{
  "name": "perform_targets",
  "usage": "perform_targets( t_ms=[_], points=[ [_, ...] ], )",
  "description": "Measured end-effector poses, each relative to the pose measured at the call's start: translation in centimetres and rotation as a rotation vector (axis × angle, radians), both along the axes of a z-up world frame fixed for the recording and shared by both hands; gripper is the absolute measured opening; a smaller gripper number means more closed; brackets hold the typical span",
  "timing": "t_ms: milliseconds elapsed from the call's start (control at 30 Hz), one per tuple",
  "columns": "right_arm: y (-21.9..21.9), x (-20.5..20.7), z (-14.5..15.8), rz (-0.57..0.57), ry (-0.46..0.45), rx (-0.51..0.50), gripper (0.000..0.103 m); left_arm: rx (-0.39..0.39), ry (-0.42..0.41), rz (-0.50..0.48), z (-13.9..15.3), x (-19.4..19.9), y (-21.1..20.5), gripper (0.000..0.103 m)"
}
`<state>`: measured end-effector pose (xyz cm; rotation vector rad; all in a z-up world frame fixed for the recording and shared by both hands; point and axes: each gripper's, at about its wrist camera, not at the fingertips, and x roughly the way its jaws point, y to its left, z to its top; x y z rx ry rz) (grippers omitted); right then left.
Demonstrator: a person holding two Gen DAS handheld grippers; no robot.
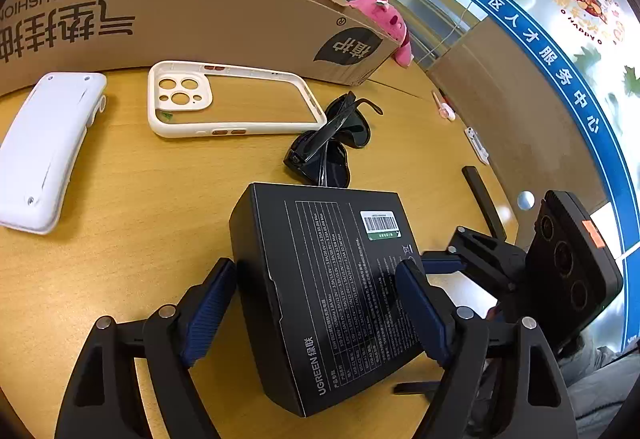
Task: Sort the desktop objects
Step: 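Close the left tool on the black product box, then carry the black box with the left tool into the cardboard box and release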
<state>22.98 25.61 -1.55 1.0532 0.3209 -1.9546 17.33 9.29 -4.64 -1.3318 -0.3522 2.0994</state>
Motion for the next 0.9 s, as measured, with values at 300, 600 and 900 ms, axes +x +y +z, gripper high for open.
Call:
perform_targets(
  t_ms=[300, 600, 900],
  points=[
    [-2.1, -0.2, -0.2, -0.016, 0.131, 0.109, 0.082, -0.015, 0.01, 0.034, 0.5, 0.2, -1.1, 0.078],
    [-3.7, -2.4, 5.0, 0.014, 0.262, 0.054, 0.081, -0.028, 0.174, 0.115, 6.8, -1.1, -3.4, 0.078],
    [-7.0, -8.3, 13.1, 0.06, 0.454, 0.023, 0.081, -0.064, 0.414, 0.161, 15.6, -5.6, -6.2, 0.078]
  ],
)
